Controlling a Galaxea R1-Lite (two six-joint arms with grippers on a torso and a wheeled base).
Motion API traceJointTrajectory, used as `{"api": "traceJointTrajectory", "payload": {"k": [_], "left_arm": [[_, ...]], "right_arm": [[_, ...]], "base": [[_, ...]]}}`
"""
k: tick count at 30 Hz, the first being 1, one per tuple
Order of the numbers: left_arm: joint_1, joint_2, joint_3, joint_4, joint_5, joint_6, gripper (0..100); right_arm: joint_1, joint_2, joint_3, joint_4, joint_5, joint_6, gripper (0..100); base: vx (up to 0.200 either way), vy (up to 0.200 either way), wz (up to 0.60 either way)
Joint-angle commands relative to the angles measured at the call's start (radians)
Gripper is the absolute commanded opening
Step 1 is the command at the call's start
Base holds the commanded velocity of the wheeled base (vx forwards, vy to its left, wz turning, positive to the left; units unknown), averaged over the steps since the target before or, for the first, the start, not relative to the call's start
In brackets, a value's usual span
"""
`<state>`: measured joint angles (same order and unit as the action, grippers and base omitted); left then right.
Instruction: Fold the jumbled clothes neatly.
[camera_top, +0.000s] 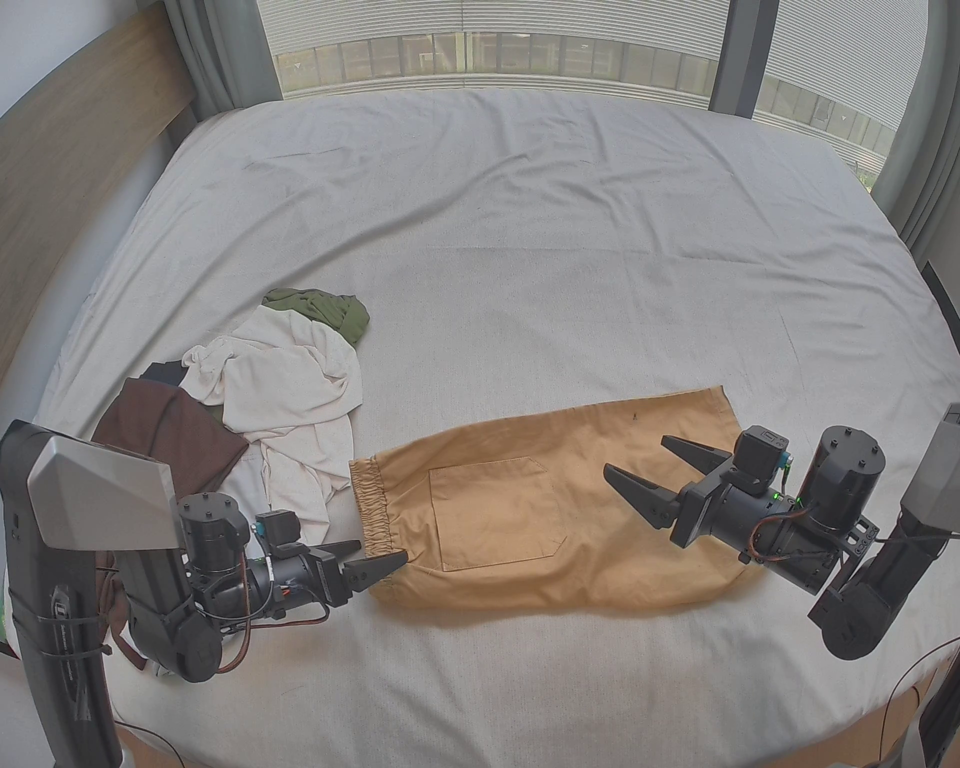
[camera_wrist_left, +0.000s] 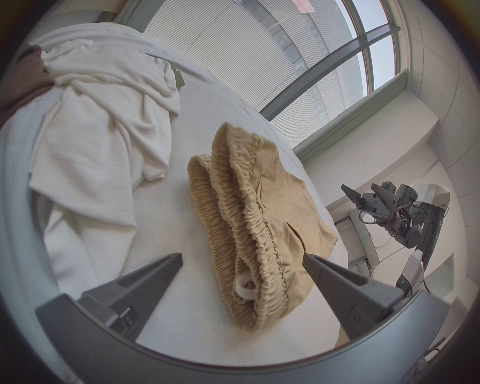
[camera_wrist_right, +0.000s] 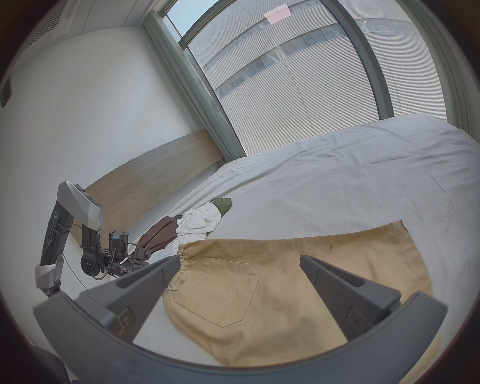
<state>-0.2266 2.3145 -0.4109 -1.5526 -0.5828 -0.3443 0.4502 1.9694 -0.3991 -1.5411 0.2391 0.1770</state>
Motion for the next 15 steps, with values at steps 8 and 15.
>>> {"api": "traceJointTrajectory", "payload": {"k": [8, 15], "left_arm": [[-0.079, 0.100, -0.108, 0.002, 0.041, -0.058, 100], [-0.114, 0.108, -0.169, 0.000, 0.058, -0.187, 100]], "right_arm": [[-0.008, 0.005, 0.000, -0.001, 0.002, 0.001, 100], [-0.002, 0.006, 0.003, -0.001, 0.000, 0.002, 100]], "base": [[0.000, 0.000, 0.00], [0.000, 0.000, 0.00]]}}
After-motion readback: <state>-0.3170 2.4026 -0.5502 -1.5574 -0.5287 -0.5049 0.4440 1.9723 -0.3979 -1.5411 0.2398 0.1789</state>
